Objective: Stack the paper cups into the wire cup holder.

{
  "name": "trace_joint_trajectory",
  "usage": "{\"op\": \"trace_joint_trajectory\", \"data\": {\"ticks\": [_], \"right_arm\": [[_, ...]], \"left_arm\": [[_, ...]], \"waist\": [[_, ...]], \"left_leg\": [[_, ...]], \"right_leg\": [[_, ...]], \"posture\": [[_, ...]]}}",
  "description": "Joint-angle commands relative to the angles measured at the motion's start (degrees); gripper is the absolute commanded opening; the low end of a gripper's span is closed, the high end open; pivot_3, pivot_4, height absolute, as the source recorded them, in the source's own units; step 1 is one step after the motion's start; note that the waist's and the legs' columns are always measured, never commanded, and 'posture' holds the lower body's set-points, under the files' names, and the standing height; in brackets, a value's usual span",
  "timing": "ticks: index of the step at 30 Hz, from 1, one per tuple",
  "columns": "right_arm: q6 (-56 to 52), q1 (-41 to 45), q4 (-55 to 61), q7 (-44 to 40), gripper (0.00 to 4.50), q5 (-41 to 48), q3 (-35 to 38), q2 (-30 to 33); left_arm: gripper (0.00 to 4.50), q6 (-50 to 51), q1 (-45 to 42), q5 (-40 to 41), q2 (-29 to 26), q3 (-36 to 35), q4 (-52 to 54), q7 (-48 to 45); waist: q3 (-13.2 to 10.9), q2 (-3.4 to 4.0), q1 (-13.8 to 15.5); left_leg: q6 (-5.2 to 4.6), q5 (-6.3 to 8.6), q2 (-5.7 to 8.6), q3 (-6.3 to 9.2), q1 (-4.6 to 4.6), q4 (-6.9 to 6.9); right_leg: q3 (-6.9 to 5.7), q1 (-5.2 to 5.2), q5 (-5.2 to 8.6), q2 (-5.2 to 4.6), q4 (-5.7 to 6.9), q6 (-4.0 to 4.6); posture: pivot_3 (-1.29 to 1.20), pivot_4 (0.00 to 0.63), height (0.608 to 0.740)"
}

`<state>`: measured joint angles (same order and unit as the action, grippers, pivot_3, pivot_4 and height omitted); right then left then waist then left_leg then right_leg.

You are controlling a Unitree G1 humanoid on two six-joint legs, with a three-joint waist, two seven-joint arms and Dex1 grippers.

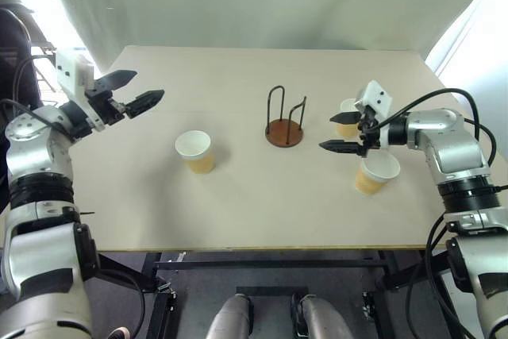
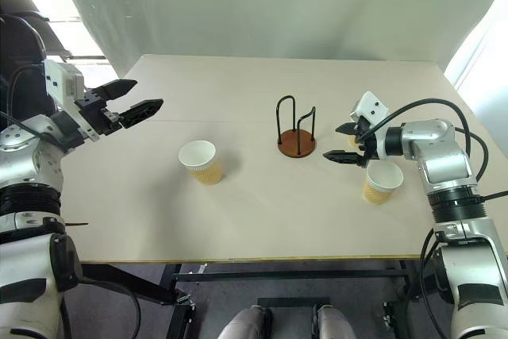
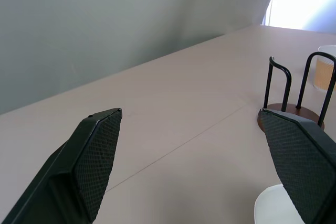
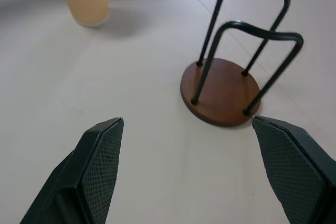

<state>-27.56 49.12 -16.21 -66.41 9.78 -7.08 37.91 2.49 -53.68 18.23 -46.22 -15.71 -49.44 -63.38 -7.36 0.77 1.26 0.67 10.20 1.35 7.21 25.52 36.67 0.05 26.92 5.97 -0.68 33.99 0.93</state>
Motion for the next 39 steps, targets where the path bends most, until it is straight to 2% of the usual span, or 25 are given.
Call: {"op": "trace_joint_trajectory", "data": {"ticks": [1,10,22,27,39], "right_arm": [[-3.8,-1.1,4.9,1.1,4.00,1.8,1.7,0.7],[-11.1,0.9,5.3,9.9,4.00,2.6,2.1,-4.6],[-4.1,8.5,-6.5,19.6,4.00,-2.7,-0.5,-12.5],[-1.5,9.8,-9.4,20.0,4.00,-4.6,-1.2,-14.1],[4.6,10.7,-16.2,21.9,4.00,-9.5,-3.1,-15.8]], "left_arm": [[4.50,-1.5,-3.2,-0.4,-0.4,0.0,-1.2,0.2],[4.50,-3.5,-6.8,-1.7,0.7,1.1,-5.4,-0.3],[4.50,-4.2,-6.7,-1.9,0.5,0.5,-6.0,-0.6],[4.50,-4.1,-6.5,-1.8,0.4,0.4,-5.7,-0.7],[4.50,-4.3,-6.2,-1.7,-0.2,0.2,-5.6,-0.7]], "waist": [[0.0,-0.02,0.1],[0.0,-0.02,-0.1],[0.0,-0.02,0.0],[0.0,-0.02,0.1],[0.0,-0.02,0.1]], "left_leg": [[0.00,0.00,0.00,0.00,0.01,0.00],[0.00,0.00,0.01,0.00,0.01,0.04],[0.02,0.03,0.01,0.02,0.11,0.03],[0.03,0.03,0.01,0.02,0.44,0.05],[0.08,0.07,0.00,0.02,0.46,0.05]], "right_leg": [[0.00,0.00,0.00,0.00,-0.01,0.00],[0.01,0.02,-0.01,0.00,0.02,0.00],[0.01,0.16,-0.01,0.00,0.01,0.01],[0.00,0.49,-0.05,-0.01,0.04,0.03],[-0.01,0.55,-0.13,-0.02,0.06,0.00]], "posture": [[0.00,0.150,0.740],[0.00,0.150,0.740],[0.00,0.150,0.740],[0.00,0.150,0.740],[0.00,0.150,0.740]]}}
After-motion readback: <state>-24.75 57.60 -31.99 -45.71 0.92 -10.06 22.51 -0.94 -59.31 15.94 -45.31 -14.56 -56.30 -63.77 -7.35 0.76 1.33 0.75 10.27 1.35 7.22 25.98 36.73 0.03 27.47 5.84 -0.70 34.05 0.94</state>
